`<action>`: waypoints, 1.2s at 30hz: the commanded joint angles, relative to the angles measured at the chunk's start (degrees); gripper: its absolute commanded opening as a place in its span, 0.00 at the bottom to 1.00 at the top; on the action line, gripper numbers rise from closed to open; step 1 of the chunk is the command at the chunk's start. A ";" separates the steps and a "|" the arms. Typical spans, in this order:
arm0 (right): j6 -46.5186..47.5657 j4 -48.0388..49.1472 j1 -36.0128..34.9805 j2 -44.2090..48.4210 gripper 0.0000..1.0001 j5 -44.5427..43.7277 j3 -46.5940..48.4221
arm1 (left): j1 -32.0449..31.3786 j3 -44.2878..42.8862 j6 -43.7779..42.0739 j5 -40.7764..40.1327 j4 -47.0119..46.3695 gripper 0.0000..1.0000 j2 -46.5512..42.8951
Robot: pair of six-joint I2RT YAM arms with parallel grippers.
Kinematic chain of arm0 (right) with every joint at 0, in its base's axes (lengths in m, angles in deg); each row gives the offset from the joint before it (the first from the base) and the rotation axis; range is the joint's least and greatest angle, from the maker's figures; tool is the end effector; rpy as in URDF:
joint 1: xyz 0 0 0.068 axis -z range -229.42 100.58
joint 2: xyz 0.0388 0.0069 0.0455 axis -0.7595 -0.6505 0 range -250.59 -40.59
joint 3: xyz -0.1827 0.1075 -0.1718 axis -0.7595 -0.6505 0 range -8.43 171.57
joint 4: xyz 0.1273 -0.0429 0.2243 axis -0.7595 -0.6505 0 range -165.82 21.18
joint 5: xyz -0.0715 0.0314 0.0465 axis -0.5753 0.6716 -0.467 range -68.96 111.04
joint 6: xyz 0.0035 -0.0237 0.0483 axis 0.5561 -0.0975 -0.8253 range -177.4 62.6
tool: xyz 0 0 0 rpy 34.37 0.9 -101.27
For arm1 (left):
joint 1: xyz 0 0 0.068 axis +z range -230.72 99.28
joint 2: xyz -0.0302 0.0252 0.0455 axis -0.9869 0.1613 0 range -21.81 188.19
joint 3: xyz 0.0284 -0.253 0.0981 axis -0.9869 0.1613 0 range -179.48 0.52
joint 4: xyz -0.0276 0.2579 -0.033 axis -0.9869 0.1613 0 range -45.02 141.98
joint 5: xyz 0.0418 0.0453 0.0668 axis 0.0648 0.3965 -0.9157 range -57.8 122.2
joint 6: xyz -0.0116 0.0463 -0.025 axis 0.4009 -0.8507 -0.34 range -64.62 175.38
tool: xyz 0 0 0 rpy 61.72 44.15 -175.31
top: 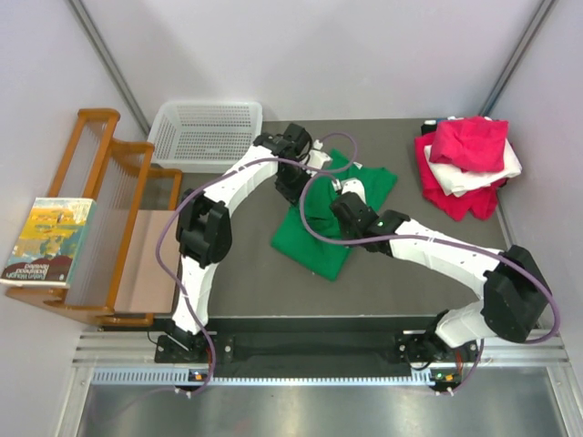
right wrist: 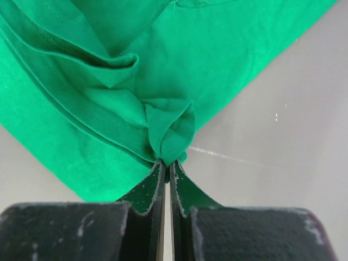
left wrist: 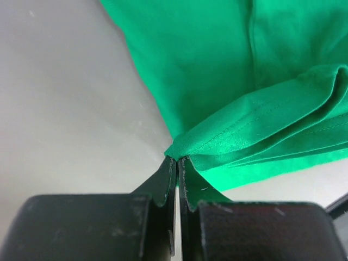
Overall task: Fold and stack the t-shirts
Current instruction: Fold the tshirt
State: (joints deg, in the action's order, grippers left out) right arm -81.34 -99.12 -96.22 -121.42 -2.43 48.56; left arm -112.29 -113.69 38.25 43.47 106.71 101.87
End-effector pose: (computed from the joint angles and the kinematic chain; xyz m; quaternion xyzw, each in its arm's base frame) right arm 0.2080 0.2008 0.2436 -0.1232 0.9255 0.0167 0.3578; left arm 0.3823 -0.2432 0.2491 0.4194 0.8879 -0.1166 0.1490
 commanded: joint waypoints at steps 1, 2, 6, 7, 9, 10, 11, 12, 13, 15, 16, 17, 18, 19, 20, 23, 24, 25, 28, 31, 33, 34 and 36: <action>1.97 4.73 2.68 -1.86 0.00 2.19 1.81 | -0.16 -6.27 -2.73 -0.54 -1.18 0.00 2.79; 2.06 5.25 2.95 -2.65 0.00 2.63 1.81 | -0.07 -8.72 -3.00 -0.89 -1.00 0.00 3.75; 2.41 5.52 3.47 -3.62 0.00 2.98 1.89 | 0.55 -16.27 -3.53 -0.11 1.54 0.00 10.07; 2.59 5.52 3.65 -3.80 0.00 2.98 1.98 | 0.55 -17.43 -3.96 -0.11 1.98 0.00 11.05; 2.94 5.61 4.53 -4.06 0.00 3.16 2.42 | 0.63 -18.76 -4.06 -0.45 1.99 0.00 12.89; 3.03 5.61 4.88 -3.98 0.00 3.33 2.51 | 0.63 -18.59 -4.14 -0.46 1.81 0.00 13.34; 3.20 5.52 5.32 -4.06 0.00 3.34 2.60 | 0.63 -18.50 -4.14 -0.02 1.90 0.00 13.78; 3.55 5.35 5.58 -4.15 0.00 3.42 2.68 | 0.63 -18.07 -4.06 0.24 2.07 0.00 14.57; 3.64 5.26 5.76 -4.24 0.00 3.42 2.86 | 0.63 -17.63 -3.80 0.51 2.33 0.06 15.01; 4.25 5.08 6.64 -4.15 0.00 3.16 2.86 | 0.63 -16.31 -3.71 0.68 2.25 0.38 15.45; 4.52 4.91 6.99 -4.33 0.00 3.25 2.86 | 0.63 -14.65 -3.79 0.69 1.99 0.47 15.37; 4.78 4.90 7.86 -4.42 0.00 3.16 2.86 | 0.63 -13.50 -3.79 0.51 1.38 0.55 15.02; 5.31 4.90 8.31 -4.50 0.00 3.25 2.77 | 0.63 -12.53 -3.79 0.25 0.94 0.68 14.06; 5.75 4.99 8.92 -4.68 0.00 3.16 2.51 | 0.72 -10.44 -3.62 0.42 0.32 0.74 13.35; 5.92 4.99 10.14 -5.46 0.00 3.16 2.51 | 0.81 -9.63 -3.62 0.77 -0.55 0.77 12.04; 6.02 5.25 13.30 -8.27 0.00 3.77 3.21 | 0.99 -8.48 -3.44 0.42 -1.70 0.83 10.19; 5.75 5.69 13.84 -9.07 0.00 4.30 3.39 | 1.16 -8.74 -3.53 0.34 -1.71 0.83 10.01; 5.32 5.70 14.11 -10.03 0.00 3.87 4.08 | 1.25 -9.18 -3.44 0.25 -1.71 0.83 9.92; 2.95 2.46 15.25 -17.13 0.05 0.45 7.85 | 2.04 -11.38 -2.92 -0.10 -1.00 0.83 9.65; 1.27 -0.89 15.34 -20.14 0.25 -1.67 10.24 | 2.83 -12.09 -2.83 -0.37 -0.65 0.83 8.86; 1.09 -1.42 15.34 -19.89 0.47 -1.67 10.86 | 3.36 -11.82 -2.83 -0.37 -0.74 0.84 7.81; 1.27 -1.51 15.34 -18.84 0.55 -2.02 11.38 | 3.53 -11.73 -2.57 -0.28 -0.65 0.84 7.37; 1.53 -2.91 15.34 -17.52 0.72 -2.37 12.44 | 4.15 -11.56 -2.30 -0.11 -0.48 0.84 6.05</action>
State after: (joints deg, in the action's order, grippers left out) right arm -79.48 -98.99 -81.43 -141.88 -2.14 56.62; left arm -108.62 -123.15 36.13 42.77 106.58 115.20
